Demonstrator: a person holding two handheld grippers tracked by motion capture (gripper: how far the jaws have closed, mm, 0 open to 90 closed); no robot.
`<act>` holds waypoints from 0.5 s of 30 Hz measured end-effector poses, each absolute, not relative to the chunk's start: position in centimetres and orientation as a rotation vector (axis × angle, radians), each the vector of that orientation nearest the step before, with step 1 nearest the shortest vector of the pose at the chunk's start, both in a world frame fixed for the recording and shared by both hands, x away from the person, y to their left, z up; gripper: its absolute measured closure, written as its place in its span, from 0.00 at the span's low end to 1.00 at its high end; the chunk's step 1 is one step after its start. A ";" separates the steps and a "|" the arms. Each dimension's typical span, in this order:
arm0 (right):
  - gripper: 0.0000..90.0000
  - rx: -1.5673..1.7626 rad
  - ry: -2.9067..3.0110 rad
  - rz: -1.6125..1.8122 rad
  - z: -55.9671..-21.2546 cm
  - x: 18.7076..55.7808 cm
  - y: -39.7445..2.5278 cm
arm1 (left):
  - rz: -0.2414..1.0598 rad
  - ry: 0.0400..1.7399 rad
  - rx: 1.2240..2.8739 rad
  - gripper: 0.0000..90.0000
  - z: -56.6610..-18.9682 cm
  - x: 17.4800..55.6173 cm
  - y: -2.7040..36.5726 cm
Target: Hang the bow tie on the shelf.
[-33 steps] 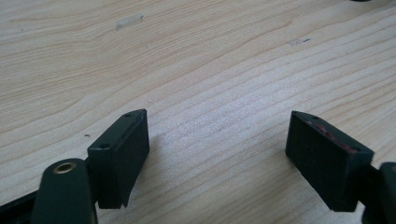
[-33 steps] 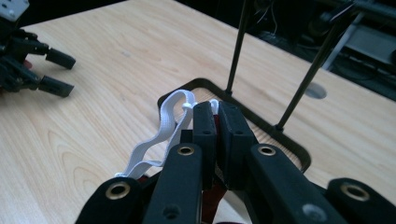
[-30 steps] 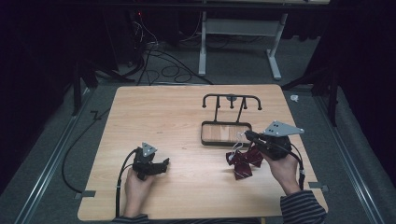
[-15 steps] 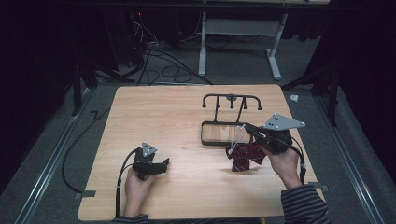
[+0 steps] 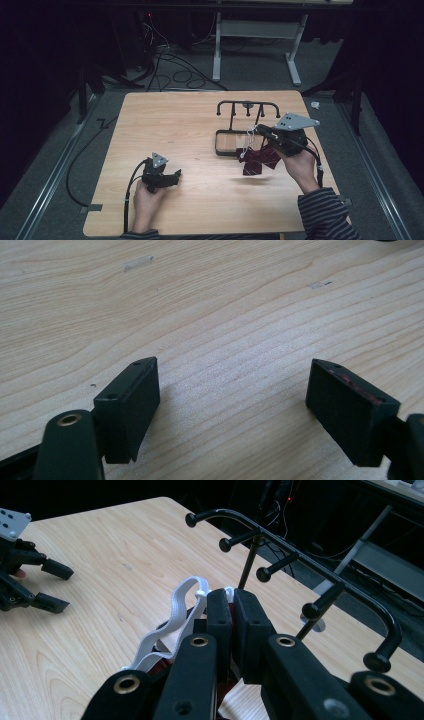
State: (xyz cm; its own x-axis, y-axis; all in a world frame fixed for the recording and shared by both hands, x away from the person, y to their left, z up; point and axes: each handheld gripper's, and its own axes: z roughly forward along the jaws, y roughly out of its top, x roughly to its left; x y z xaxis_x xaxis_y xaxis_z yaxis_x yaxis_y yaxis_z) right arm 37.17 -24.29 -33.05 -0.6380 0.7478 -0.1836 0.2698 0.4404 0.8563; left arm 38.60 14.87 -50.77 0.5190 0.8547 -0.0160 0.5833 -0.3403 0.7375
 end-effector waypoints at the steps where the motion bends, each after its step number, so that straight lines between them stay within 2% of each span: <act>1: 0.97 0.852 2.143 1.132 -33.0 37.3 -24.2 | 0.494 1.167 2.057 0.24 -50.8 38.6 14.9; 15: 0.97 0.861 2.136 1.132 -32.4 38.6 -23.8 | 0.494 1.167 2.058 0.24 -50.8 38.6 14.9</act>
State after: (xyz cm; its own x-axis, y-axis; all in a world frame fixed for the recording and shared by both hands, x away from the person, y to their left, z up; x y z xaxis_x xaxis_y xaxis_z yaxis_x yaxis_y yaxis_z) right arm 38.55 -23.80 -32.44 -0.6322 0.7535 -0.1807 0.2737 0.4353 0.8577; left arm 38.60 14.87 -50.77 0.5192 0.8545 -0.0158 0.5833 -0.3408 0.7374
